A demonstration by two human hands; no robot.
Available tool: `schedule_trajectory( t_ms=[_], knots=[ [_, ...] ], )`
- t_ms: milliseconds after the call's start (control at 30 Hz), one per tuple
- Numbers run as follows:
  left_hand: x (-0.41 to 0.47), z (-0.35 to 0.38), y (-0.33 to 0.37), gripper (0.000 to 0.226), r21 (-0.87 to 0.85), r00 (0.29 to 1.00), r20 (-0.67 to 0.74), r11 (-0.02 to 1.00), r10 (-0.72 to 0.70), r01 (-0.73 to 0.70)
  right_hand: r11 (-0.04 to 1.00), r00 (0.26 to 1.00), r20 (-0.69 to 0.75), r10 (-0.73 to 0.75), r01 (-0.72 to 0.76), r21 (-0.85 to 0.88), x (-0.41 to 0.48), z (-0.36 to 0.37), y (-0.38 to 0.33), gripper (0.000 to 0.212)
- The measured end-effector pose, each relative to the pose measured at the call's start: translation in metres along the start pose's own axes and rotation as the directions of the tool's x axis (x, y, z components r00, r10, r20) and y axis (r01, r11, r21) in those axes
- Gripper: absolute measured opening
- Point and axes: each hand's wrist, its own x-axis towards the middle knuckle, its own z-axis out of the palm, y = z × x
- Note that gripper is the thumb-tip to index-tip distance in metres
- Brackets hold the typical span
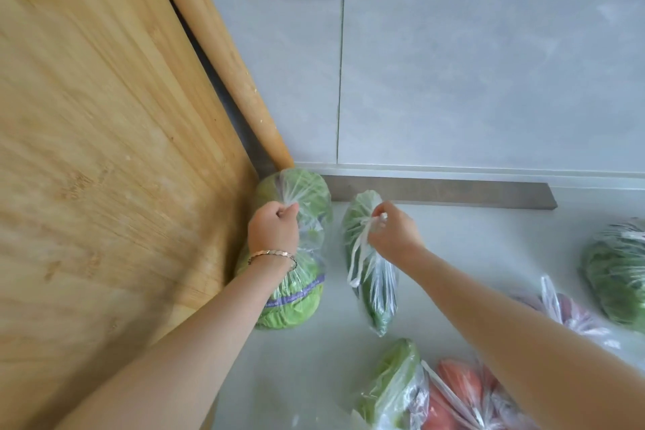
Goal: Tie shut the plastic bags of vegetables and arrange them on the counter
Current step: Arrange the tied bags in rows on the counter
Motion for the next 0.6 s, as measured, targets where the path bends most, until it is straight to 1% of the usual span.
schedule_trajectory(
  t_ms=[67, 200, 267, 333, 400, 467, 533, 600],
  knots=[
    [0.011, -0.004, -0.003, 0.047, -0.006, 0.999, -0.025, 0.999, -0.037, 0.037, 1.0, 0.999, 0.04, -0.014, 0.014, -0.001, 0.004, 0.015, -0.01, 0.022],
    [0.03, -0.005, -0.005, 0.045, 0.014, 0.997, -0.03, 0.997, -0.073, 0.073, 1.0, 0.989, 0.148, -0.017, 0.013, 0.026, 0.005, 0.037, -0.02, 0.037],
    [0.035, -0.005, -0.005, 0.044, 0.044, 0.996, -0.021, 0.995, -0.085, 0.086, 0.999, 0.986, 0.166, -0.014, 0.007, 0.042, 0.0, 0.04, -0.019, 0.05],
    [0.036, -0.005, -0.006, 0.041, 0.097, 0.996, -0.003, 0.991, -0.092, 0.092, 0.998, 0.988, 0.156, 0.007, -0.017, 0.06, -0.011, 0.034, -0.014, 0.054],
    [0.036, -0.006, -0.007, 0.035, 0.133, 0.997, 0.013, 0.988, -0.083, 0.08, 0.997, 0.991, 0.13, 0.027, -0.035, 0.062, -0.024, 0.023, -0.003, 0.049],
    [0.033, -0.006, -0.007, 0.029, 0.197, 0.997, 0.024, 0.978, -0.07, 0.064, 0.996, 0.993, 0.108, 0.043, -0.051, 0.073, -0.041, 0.006, 0.016, 0.039],
    [0.031, -0.007, -0.008, 0.03, 0.296, 0.997, 0.048, 0.954, -0.067, 0.05, 0.996, 0.992, 0.119, 0.042, -0.051, 0.069, -0.062, -0.011, 0.038, 0.027],
    [0.026, -0.009, -0.007, 0.031, 0.385, 0.994, 0.085, 0.922, -0.073, 0.035, 0.999, 0.99, 0.134, 0.045, -0.048, 0.02, -0.085, -0.027, 0.059, 0.022]
  ],
)
